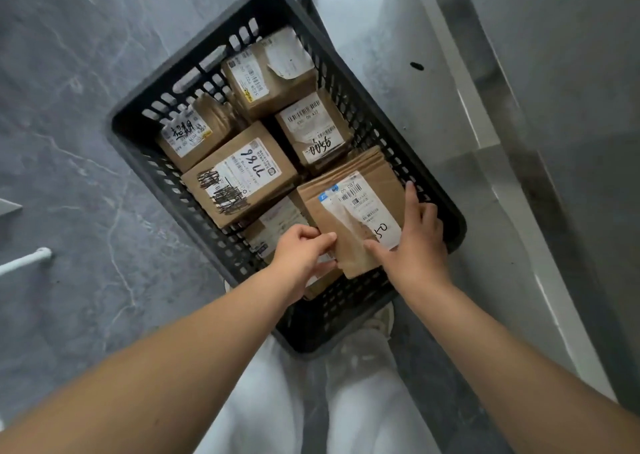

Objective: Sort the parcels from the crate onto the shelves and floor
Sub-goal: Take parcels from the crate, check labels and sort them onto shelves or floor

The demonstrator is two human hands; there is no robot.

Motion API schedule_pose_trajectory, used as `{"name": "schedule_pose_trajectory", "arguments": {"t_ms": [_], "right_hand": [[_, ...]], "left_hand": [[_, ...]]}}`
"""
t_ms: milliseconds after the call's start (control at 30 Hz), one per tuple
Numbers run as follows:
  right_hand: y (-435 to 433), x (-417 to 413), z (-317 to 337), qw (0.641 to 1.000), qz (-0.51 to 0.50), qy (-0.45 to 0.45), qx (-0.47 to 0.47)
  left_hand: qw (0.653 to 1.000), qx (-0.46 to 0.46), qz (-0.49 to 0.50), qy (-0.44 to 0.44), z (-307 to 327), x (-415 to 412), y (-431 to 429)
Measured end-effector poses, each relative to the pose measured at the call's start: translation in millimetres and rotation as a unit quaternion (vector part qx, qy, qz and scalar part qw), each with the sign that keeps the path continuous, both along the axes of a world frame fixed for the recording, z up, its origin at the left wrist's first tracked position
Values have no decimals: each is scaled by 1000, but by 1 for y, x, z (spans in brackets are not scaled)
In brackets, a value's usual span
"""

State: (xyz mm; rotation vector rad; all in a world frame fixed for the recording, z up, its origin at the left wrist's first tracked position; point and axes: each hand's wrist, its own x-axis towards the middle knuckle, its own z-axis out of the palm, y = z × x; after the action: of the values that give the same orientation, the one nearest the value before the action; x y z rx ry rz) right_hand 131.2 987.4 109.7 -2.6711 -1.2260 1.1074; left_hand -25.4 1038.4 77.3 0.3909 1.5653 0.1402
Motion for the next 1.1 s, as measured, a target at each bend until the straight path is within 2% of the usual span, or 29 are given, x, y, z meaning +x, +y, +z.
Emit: {"name": "schedule_pose_trajectory", "arguments": {"t_ms": [167, 267, 400, 467, 567, 633, 667, 733, 800, 900, 967, 1100], "right_hand": [[-7, -7, -21, 997, -14, 20, 72], [-15, -6, -34, 997, 10, 48, 51], [-7, 7, -46, 997, 65, 52, 5], [6, 10, -44, 994, 60, 78, 49], [18, 6, -35, 983, -31, 112, 144], [18, 3, -32, 978, -110, 140, 106], [17, 2, -32, 981, -112, 142, 76], [11, 2, -30, 992, -37, 119, 11], [9, 1, -26, 992, 29, 110, -58], [13, 2, -15, 979, 131, 100, -117], [21, 2, -1, 975, 171, 90, -112], [50, -6, 44, 977, 184, 79, -66]], "left_hand": [[999, -4, 5, 32, -27, 10, -4], [998, 6, 31, 57, -35, 10, -9], [996, -4, 89, 28, -36, 7, -9], [994, -20, 107, -1, -37, 13, -5], [990, -48, 129, -17, -39, 27, 5], [988, -57, 140, -14, -40, 31, 9], [988, -57, 141, -14, -38, 31, 10], [989, -60, 132, -9, -36, 28, 10], [994, -65, 88, 0, -27, 24, 13], [998, -40, -45, 16, -1, 26, 18], [990, 12, -129, 47, 16, 29, 23], [977, 107, -171, 75, 60, 35, 42]]}}
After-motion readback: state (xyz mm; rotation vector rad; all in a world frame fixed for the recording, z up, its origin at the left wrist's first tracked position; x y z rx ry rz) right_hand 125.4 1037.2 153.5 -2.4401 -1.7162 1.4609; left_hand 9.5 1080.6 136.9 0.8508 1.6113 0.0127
